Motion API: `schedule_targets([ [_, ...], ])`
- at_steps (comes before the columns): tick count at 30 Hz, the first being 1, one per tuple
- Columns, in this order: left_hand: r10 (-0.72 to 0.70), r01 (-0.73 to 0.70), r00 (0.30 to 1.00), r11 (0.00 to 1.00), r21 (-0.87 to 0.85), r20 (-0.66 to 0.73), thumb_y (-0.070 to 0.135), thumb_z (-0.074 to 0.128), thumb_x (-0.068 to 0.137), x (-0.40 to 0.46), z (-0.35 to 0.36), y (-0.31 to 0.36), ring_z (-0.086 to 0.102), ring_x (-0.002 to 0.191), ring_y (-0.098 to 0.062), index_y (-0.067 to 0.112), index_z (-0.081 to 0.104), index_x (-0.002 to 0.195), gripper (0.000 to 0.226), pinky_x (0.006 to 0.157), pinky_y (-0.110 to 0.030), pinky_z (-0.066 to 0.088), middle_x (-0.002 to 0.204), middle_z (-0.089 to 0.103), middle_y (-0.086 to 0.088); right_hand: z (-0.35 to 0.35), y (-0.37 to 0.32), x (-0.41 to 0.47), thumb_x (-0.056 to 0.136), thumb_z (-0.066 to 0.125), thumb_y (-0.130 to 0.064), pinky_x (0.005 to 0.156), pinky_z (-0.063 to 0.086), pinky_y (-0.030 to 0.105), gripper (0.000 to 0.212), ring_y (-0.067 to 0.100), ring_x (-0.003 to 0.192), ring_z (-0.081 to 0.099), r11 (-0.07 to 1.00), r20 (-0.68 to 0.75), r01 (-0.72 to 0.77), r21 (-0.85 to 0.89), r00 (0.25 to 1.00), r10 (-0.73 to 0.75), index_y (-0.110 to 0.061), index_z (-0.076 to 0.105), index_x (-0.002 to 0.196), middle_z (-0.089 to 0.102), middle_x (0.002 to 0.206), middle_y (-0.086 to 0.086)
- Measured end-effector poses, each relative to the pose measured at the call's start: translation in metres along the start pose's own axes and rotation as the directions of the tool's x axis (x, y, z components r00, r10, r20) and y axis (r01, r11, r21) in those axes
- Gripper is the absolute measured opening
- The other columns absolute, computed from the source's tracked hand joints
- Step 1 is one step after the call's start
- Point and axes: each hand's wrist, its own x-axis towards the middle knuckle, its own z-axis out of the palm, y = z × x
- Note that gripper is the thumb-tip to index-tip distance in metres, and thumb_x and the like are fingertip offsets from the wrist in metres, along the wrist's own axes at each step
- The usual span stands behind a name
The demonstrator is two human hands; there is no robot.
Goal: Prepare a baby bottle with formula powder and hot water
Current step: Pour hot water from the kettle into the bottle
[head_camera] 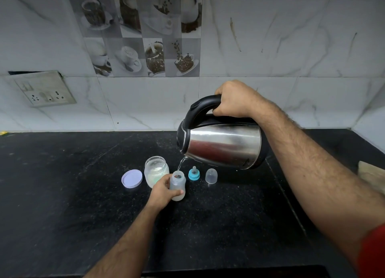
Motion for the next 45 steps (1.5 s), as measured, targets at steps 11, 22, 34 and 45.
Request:
schedule_targets([
  [11,0.003,-0.003,1.000,1.000,0.003,0.006,0.005,0.084,0.074,0.001,-0.001,0.001,0.060,0.105,-0.009,0.023,0.058,0.119,0.055,0.088,-0.023,0.045,0.112,0.065,0.010,0.006,-0.001,0.002,0.069,0.072,-0.026,0.046,0.030,0.023,0.015,0.015,0.050,0.049,1.000,0.007,0.001,-0.001,1.000,-0.001,-0.018,0.060,0.064,0.054,0.056,-0.002],
  [22,0.016,-0.016,1.000,1.000,-0.022,0.009,0.004,0.085,0.073,0.005,0.002,0.002,0.063,0.108,-0.013,0.020,0.059,0.120,0.056,0.084,-0.019,0.048,0.116,0.067,0.004,0.023,0.004,0.005,0.068,0.070,-0.026,0.047,0.030,0.023,0.016,0.016,0.050,0.049,1.000,0.030,0.004,0.000,1.000,-0.004,-0.019,0.058,0.062,0.053,0.054,-0.003],
  [34,-0.007,0.007,1.000,1.000,-0.018,0.007,0.005,0.085,0.072,0.012,0.006,-0.001,0.062,0.114,-0.017,0.024,0.059,0.119,0.057,0.102,-0.038,0.049,0.121,0.067,0.002,0.046,0.007,0.010,0.066,0.068,-0.027,0.045,0.030,0.024,0.016,0.016,0.050,0.049,0.999,0.074,0.023,-0.041,0.997,-0.020,-0.020,0.056,0.060,0.056,0.058,-0.001],
  [45,0.002,-0.002,1.000,0.999,-0.038,0.014,0.004,0.084,0.073,0.014,0.009,-0.001,0.063,0.112,-0.015,0.020,0.059,0.124,0.059,0.100,-0.034,0.049,0.120,0.068,0.003,0.054,0.017,0.015,0.067,0.069,-0.025,0.047,0.031,0.025,0.016,0.015,0.052,0.049,1.000,0.093,-0.005,0.030,0.996,0.003,-0.018,0.056,0.061,0.055,0.057,-0.001],
])
